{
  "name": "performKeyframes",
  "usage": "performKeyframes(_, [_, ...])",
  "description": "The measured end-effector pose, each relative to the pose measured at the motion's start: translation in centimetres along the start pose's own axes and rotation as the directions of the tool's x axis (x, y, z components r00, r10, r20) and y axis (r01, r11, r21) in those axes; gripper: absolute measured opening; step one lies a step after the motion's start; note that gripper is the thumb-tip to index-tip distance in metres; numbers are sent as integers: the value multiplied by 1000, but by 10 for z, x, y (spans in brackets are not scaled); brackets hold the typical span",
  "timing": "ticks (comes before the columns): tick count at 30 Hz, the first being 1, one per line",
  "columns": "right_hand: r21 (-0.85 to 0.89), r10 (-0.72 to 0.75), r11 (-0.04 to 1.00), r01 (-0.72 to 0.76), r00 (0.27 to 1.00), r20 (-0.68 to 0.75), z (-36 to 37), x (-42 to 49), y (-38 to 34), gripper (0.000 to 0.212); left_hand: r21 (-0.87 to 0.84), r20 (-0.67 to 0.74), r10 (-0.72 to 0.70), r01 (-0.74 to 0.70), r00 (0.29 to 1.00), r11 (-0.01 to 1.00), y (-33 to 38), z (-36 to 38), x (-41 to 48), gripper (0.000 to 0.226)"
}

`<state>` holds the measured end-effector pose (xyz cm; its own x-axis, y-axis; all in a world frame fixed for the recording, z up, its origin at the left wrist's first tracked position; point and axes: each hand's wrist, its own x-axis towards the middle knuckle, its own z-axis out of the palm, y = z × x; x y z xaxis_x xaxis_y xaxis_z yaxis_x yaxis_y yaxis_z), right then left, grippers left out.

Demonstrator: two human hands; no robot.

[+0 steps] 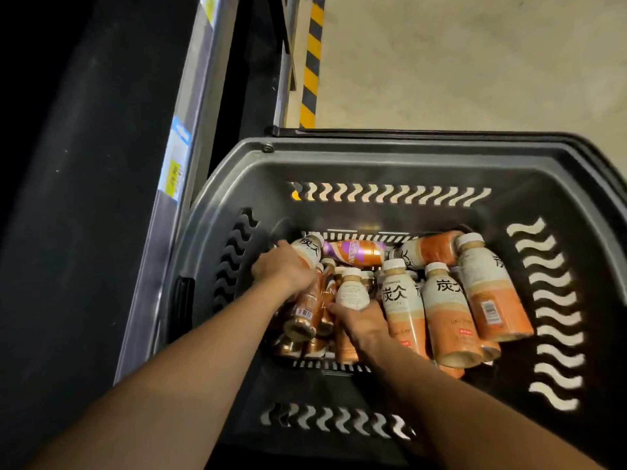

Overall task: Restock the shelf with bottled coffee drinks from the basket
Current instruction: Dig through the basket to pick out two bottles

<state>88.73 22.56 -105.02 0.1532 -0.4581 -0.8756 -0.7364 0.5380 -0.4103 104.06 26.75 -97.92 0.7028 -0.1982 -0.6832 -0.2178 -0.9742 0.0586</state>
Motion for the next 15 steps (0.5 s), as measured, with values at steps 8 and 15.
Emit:
performKeyframes(8, [-31,-84,996,84,996,14,-68,-128,-56,86,-715,213,-85,214,973,666,-12,-28,-140,71])
performKeyframes(15, [-89,-255,964,252,967,-20,-198,-327,-160,33,-898,237,57,196,970,393,18,-164,-323,59])
